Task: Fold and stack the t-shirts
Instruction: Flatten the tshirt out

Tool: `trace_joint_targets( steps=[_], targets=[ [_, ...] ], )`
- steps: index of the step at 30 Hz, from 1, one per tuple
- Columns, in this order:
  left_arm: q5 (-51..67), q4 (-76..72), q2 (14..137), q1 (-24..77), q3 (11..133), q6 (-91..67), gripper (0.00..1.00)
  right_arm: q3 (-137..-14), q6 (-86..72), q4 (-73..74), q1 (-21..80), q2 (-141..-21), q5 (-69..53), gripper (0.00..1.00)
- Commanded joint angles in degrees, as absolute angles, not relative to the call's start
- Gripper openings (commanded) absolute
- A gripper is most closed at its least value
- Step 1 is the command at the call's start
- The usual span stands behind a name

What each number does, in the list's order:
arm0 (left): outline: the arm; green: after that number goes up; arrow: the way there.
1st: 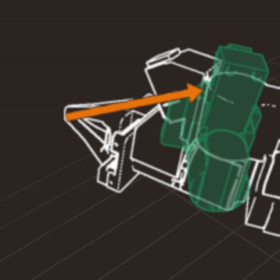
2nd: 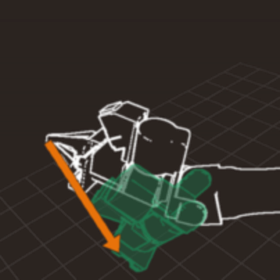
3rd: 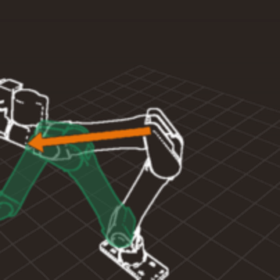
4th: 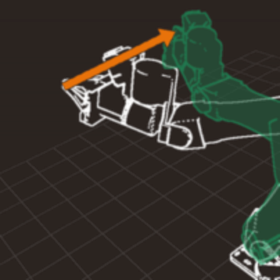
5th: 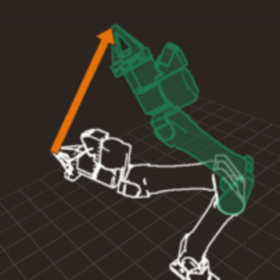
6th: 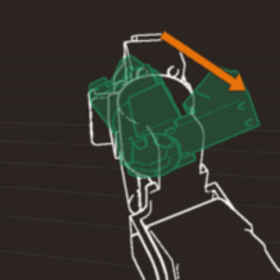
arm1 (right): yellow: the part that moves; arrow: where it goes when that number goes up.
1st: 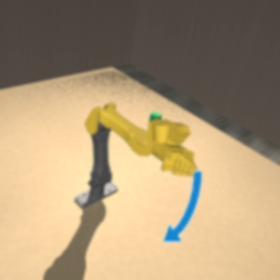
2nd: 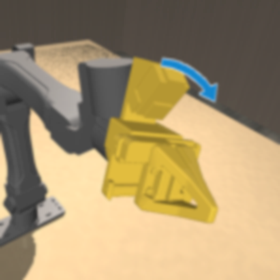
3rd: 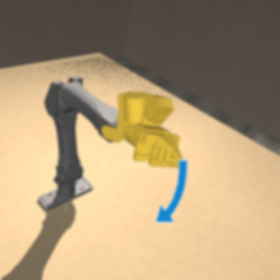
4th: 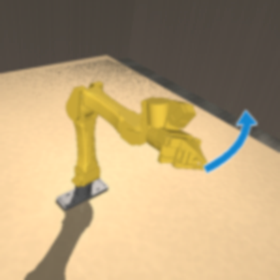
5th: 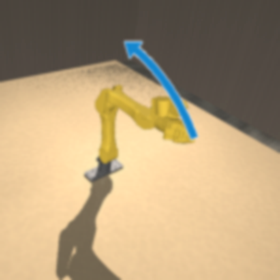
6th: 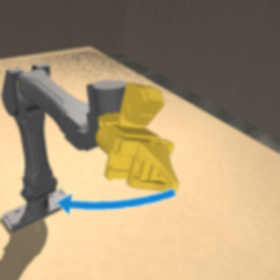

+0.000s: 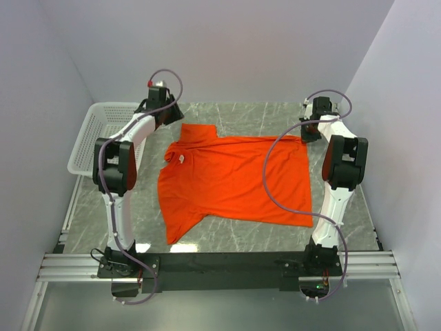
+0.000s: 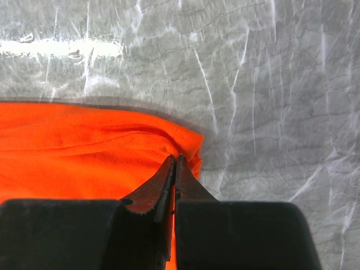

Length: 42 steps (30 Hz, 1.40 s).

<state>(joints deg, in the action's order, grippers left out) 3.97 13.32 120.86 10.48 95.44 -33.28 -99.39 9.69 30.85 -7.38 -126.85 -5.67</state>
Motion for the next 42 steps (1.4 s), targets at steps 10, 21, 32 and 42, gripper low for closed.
trace_joint_targets(
  steps=[10,21,32,42],
  targets=[
    [4.0,20.1,136.0,9.8,114.7,-34.4,0.43,-100.3,9.5,30.9,-7.7,-123.5,-7.2,0.00],
    [6.7,20.3,139.9,9.2,115.4,-34.5,0.43,-101.8,9.4,31.7,-7.7,-124.8,-7.0,0.00],
    [8.3,20.7,142.8,9.3,117.1,-34.6,0.33,-103.3,9.3,32.7,-7.6,-125.7,-6.9,0.00],
    [12.0,13.5,136.1,9.2,116.1,-32.9,0.01,-105.0,9.6,32.4,-7.7,-124.5,-7.4,0.00]
  ],
)
